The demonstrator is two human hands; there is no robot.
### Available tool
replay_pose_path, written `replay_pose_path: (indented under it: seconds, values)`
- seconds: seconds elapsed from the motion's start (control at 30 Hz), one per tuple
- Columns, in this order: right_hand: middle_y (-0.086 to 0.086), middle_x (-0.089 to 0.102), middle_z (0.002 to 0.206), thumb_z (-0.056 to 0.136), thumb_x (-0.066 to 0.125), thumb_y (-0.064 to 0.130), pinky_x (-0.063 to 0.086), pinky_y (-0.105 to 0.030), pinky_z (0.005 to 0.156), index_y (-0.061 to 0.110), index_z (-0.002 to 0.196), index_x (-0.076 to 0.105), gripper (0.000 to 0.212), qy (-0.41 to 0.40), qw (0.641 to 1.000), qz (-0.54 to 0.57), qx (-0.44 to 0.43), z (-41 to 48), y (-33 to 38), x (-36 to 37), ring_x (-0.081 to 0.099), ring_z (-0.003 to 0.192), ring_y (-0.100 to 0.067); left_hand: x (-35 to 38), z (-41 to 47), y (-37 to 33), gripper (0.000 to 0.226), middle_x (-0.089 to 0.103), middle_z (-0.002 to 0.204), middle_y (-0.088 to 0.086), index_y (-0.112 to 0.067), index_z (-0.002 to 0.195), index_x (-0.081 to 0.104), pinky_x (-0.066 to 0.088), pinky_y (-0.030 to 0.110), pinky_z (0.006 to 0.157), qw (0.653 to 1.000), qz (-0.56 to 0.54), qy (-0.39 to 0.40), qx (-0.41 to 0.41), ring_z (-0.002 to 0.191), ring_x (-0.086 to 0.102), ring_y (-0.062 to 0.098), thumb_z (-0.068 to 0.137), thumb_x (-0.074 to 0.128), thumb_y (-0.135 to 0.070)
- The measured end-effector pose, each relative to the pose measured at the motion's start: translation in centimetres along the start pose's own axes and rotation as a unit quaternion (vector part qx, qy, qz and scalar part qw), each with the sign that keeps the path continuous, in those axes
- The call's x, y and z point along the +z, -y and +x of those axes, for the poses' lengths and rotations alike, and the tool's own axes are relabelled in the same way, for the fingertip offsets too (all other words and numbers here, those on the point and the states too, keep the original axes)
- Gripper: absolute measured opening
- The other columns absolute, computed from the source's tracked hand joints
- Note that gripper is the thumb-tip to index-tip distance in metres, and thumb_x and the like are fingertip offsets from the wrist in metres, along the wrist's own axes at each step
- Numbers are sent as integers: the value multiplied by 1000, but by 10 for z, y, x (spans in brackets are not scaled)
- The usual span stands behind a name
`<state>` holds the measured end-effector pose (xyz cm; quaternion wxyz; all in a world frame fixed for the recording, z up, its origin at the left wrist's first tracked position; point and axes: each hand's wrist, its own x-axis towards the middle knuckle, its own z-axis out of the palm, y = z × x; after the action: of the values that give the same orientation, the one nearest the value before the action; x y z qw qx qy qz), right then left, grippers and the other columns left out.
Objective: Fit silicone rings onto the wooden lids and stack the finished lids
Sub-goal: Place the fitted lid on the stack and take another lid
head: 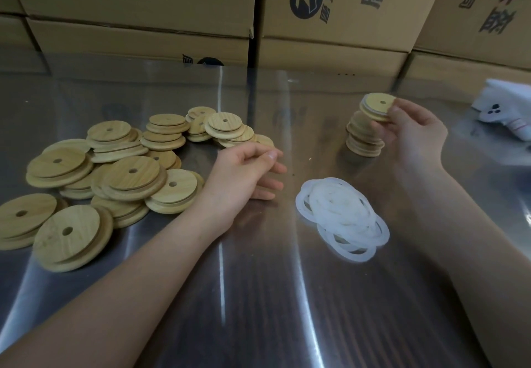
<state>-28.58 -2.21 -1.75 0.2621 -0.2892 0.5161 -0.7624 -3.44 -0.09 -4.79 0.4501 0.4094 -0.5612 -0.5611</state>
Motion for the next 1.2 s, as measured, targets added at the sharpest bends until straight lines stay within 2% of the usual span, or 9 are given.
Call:
replay_pose_path:
  seconds: [0.2,0.5,0.63,0.73,0.83,0.93,1.0,1.1,1.2]
  values:
    - [-22,61,119,90,64,-2,58,-22,76,0,127,55,38,-12,1000,-28,2,9,-1,-7,71,75,-16,0,0,0,16,74,88,4,-11,102,69,59,29,64,1000,10,3,-3,69,70,17,100,54,-14]
    - [-16,66,113,91,57,3,59,-26,64,10,128,57,37,-111,988,-99,32,25,-4,-21,64,71,-20,1,-1,-1,16,74,89,6,-10,103,69,58,27,63,1000,20,6,-5,68,69,16,100,53,-14]
    - [-11,68,107,86,54,11,54,-24,50,17,115,66,32,-169,975,-141,40,30,-6,-26,65,58,-17,1,-1,-2,17,74,90,7,-9,103,69,58,27,63,1000,22,7,-7,68,69,17,100,53,-14]
    - [-6,69,98,83,51,20,54,-29,46,21,102,67,24,-196,959,-202,25,32,-5,-30,62,49,-20,1,-1,-2,17,73,91,8,-9,103,68,58,27,63,1000,25,9,-8,69,68,18,100,53,-14]
    - [-4,64,85,82,52,19,47,-27,42,23,90,66,16,-192,951,-240,33,34,-9,-33,54,42,-19,1,-1,-3,17,74,92,9,-9,104,69,58,25,63,999,30,11,-9,69,68,18,100,52,-14]
    - [-3,62,78,85,56,20,48,-28,44,24,83,60,5,-175,943,-276,62,39,-14,-36,55,43,-18,1,-2,-3,17,73,92,9,-9,104,69,58,25,64,999,33,13,-10,70,69,17,100,52,-13]
    - [-4,59,74,87,58,21,51,-32,47,22,90,56,4,-159,938,-299,79,42,-17,-37,58,47,-19,0,-2,-2,17,73,91,9,-10,104,69,58,25,63,999,33,12,-9,69,69,17,100,52,-13]
    - [-7,55,68,87,56,17,54,-34,50,20,100,53,14,-134,928,-336,95,45,-18,-40,58,49,-22,0,-1,-2,17,73,89,7,-10,103,69,57,25,62,999,34,10,-7,67,69,16,100,52,-12]
    - [-10,56,66,85,54,16,52,-28,44,17,100,55,15,-99,906,-400,96,47,-16,-42,59,49,-25,1,-1,-1,18,73,87,6,-10,102,69,57,24,62,999,41,9,-4,66,68,16,100,52,-10]
